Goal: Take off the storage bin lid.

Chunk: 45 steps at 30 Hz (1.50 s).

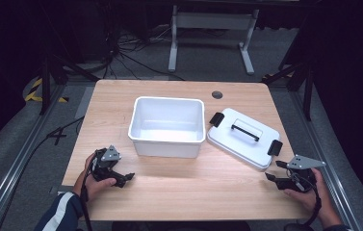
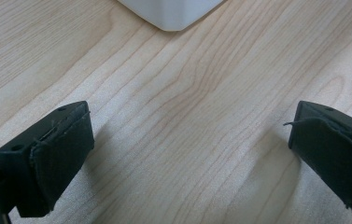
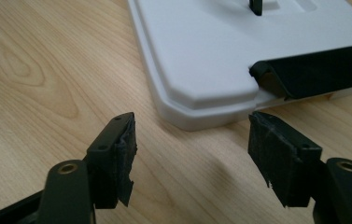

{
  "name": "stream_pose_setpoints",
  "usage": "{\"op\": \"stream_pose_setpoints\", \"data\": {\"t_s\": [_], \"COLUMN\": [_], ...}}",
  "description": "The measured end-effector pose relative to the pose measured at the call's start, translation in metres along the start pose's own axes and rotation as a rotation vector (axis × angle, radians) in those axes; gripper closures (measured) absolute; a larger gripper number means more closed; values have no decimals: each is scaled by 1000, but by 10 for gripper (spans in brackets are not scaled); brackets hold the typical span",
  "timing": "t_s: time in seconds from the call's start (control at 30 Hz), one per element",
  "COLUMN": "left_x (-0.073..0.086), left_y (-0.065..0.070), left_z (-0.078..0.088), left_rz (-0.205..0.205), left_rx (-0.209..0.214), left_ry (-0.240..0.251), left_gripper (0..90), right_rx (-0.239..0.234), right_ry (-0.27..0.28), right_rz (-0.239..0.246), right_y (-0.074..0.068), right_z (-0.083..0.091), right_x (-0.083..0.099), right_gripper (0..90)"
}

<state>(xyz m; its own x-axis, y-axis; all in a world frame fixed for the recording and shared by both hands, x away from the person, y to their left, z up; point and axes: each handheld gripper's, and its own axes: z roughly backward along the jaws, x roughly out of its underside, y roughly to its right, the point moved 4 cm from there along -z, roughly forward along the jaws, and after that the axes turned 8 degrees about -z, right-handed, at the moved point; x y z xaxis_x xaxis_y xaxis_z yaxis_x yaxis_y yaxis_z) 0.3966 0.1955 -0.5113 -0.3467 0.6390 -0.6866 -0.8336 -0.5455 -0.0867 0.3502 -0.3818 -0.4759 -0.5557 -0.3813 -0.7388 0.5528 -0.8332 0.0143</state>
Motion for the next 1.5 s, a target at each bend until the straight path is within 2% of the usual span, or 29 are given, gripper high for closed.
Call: {"op": "stream_pose_setpoints", "data": {"t_s": [0.13,0.27,0.33,0.37,0.53,0.67,0.97,1.5], "left_x": [0,0,0,0,0,0,0,0], "left_y": [0,0,0,0,0,1,1,1], "left_z": [0,0,0,0,0,0,0,0], "left_rz": [0,0,0,-1,5,15,15,15], "left_rx": [0,1,3,4,-2,-5,-7,-9], "left_ry": [0,0,-3,-2,-5,-7,-7,-8], "left_gripper": [5,5,5,5,2,2,2,2], "right_rx": [-3,-2,9,0,-10,-1,25,31], "right_ry": [10,10,5,17,12,13,4,2], "right_rz": [-33,-45,-62,-79,-104,-117,-139,-138], "right_y": [2,2,3,3,5,4,4,5], "right_z": [-3,-4,-7,-8,-9,-9,-9,-10], "right_x": [7,10,15,16,17,16,17,17], "right_gripper": [299,272,238,243,227,216,179,166]}}
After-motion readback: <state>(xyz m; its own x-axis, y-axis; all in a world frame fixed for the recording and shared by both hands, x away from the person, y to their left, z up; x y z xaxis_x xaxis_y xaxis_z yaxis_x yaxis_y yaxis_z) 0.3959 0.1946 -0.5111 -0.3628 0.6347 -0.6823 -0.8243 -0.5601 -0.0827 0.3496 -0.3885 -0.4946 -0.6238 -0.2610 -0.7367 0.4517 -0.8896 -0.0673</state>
